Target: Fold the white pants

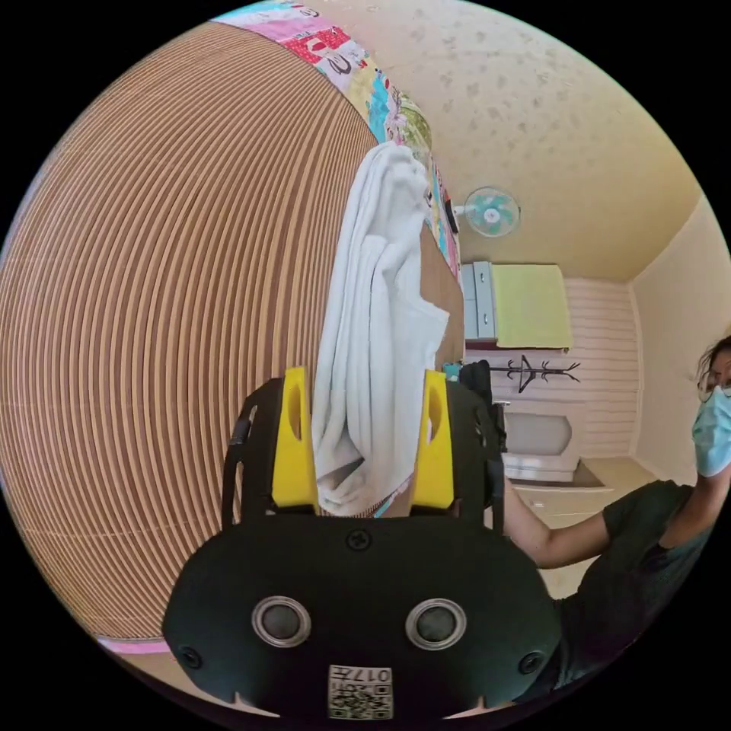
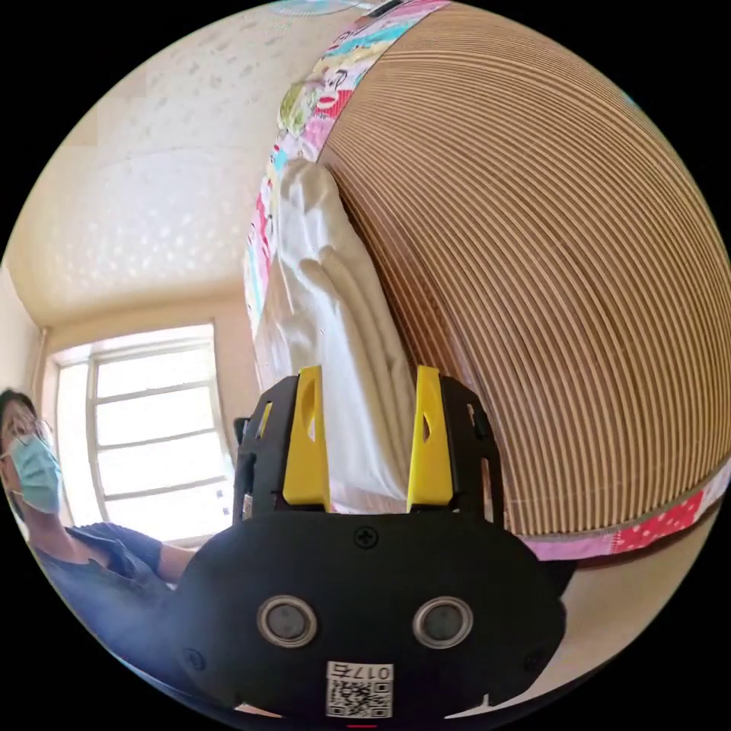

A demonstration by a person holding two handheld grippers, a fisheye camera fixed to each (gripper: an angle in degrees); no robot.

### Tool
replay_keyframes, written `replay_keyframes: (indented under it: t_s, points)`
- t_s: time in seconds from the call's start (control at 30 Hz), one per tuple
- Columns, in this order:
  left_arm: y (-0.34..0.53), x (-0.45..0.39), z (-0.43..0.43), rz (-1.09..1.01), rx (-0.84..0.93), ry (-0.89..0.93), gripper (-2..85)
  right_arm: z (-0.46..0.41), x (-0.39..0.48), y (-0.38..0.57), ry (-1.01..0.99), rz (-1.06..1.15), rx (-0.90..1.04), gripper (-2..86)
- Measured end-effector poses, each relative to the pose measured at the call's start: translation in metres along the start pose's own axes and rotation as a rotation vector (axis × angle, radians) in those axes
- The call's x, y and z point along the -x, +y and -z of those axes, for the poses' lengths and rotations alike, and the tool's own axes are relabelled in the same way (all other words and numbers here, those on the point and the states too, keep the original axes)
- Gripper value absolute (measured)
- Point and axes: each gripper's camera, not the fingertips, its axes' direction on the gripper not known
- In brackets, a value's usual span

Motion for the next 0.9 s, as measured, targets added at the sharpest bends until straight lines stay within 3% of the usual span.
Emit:
replay_keyframes:
  t_s: [0.13,0.4,0.47,0.5,0.57,0.7,0.8,0.9]
  points:
    - [0.016,-0.003,-0.031,-0.043,0.153,-0.055,18.8,-0.032,0.001,0.017,0.082,0.064,0.166,17.3]
    - [0.021,-0.016,-0.056,-0.033,0.341,-0.079,8.6,-0.043,-0.016,0.049,-0.107,-0.068,0.216,8.9]
    - [0.053,-0.018,-0.053,0.028,0.484,-0.065,7.8,-0.035,-0.015,0.080,-0.128,-0.119,0.301,8.3]
    - [0.064,-0.018,-0.051,0.052,0.530,-0.036,7.7,-0.027,-0.016,0.105,-0.164,-0.182,0.370,8.1]
    - [0.110,-0.019,-0.036,0.187,0.656,0.191,7.5,-0.011,-0.019,0.143,-0.261,-0.313,0.447,8.0]
    - [0.161,-0.027,-0.011,0.510,0.739,0.460,7.7,0.023,-0.014,0.206,-0.571,-0.694,0.519,7.9]
    - [0.151,-0.043,-0.001,0.660,0.669,0.641,7.9,0.033,0.004,0.200,-0.646,-0.833,0.515,8.0]
    - [0.104,-0.052,-0.007,0.725,0.600,0.768,8.0,0.034,0.024,0.155,-0.696,-0.816,0.469,8.2]
